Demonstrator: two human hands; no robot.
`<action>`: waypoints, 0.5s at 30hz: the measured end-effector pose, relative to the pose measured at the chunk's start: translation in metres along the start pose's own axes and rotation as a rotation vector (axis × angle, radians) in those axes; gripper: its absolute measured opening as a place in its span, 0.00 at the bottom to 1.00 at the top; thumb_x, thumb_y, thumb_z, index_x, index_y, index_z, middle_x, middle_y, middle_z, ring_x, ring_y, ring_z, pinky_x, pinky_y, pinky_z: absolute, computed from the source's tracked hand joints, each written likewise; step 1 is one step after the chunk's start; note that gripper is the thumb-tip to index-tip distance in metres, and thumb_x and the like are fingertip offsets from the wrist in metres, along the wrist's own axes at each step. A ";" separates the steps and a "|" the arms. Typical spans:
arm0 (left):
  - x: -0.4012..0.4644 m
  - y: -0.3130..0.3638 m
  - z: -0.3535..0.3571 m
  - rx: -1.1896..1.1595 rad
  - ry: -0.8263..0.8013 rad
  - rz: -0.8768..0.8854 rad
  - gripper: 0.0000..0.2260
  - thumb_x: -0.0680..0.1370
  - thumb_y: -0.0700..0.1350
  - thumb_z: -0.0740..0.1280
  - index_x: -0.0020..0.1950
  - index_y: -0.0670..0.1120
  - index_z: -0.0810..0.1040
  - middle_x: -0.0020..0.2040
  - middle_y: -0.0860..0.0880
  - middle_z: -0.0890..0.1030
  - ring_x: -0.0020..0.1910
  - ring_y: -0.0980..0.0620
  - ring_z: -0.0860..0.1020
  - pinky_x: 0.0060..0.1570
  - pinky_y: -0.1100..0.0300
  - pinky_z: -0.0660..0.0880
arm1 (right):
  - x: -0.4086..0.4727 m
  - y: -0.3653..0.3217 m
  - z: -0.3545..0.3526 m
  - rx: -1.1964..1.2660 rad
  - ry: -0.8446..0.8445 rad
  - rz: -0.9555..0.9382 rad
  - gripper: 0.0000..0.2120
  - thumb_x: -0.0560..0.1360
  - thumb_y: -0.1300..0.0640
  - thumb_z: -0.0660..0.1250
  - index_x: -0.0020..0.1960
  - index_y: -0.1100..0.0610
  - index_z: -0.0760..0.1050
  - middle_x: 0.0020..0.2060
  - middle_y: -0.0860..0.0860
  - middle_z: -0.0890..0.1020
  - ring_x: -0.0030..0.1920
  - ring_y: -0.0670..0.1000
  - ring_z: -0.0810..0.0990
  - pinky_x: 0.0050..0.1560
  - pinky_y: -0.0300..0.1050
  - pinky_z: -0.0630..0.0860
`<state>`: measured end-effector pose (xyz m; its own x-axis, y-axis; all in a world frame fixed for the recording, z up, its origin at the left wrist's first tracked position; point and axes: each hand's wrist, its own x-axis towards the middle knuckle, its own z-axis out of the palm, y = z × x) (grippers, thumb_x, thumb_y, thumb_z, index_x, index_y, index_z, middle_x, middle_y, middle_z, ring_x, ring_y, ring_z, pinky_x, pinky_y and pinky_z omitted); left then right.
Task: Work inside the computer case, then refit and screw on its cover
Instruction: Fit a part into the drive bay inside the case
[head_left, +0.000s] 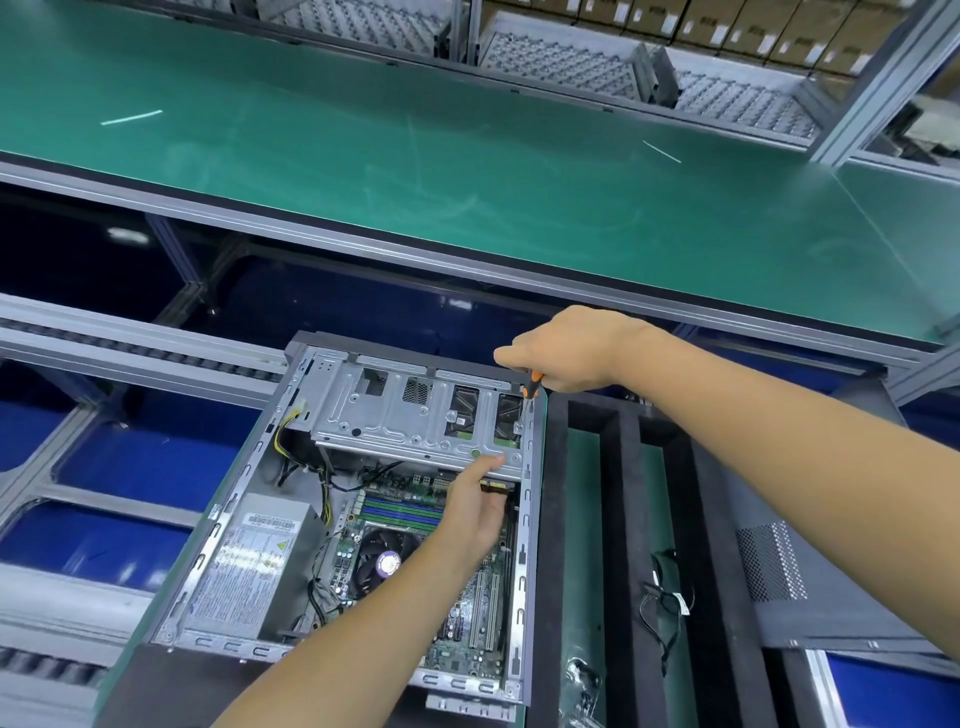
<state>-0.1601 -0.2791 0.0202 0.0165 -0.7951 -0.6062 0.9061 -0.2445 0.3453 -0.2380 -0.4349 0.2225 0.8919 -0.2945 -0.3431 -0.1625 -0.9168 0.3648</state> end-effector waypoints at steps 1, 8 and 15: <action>0.002 -0.001 -0.001 0.008 0.012 0.005 0.07 0.72 0.35 0.72 0.47 0.43 0.77 0.45 0.41 0.84 0.40 0.45 0.84 0.41 0.54 0.82 | 0.000 0.000 0.000 -0.001 -0.003 -0.003 0.14 0.77 0.60 0.62 0.49 0.48 0.56 0.35 0.46 0.70 0.29 0.49 0.67 0.29 0.45 0.59; 0.009 -0.004 -0.006 0.041 0.019 0.030 0.05 0.74 0.33 0.69 0.43 0.43 0.79 0.45 0.43 0.82 0.44 0.45 0.80 0.68 0.47 0.73 | 0.006 0.000 -0.005 -0.011 -0.101 0.131 0.17 0.79 0.44 0.61 0.38 0.53 0.67 0.30 0.49 0.72 0.29 0.51 0.67 0.29 0.45 0.59; 0.009 -0.004 -0.006 0.033 0.003 0.036 0.06 0.75 0.33 0.69 0.49 0.42 0.78 0.47 0.42 0.82 0.45 0.45 0.81 0.63 0.48 0.77 | 0.001 -0.003 -0.003 -0.036 -0.030 0.029 0.16 0.77 0.52 0.63 0.57 0.49 0.57 0.29 0.47 0.70 0.28 0.52 0.69 0.28 0.45 0.60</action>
<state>-0.1612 -0.2824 0.0090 0.0499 -0.8021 -0.5951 0.8903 -0.2343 0.3904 -0.2355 -0.4315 0.2238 0.8738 -0.3298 -0.3575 -0.1725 -0.8973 0.4062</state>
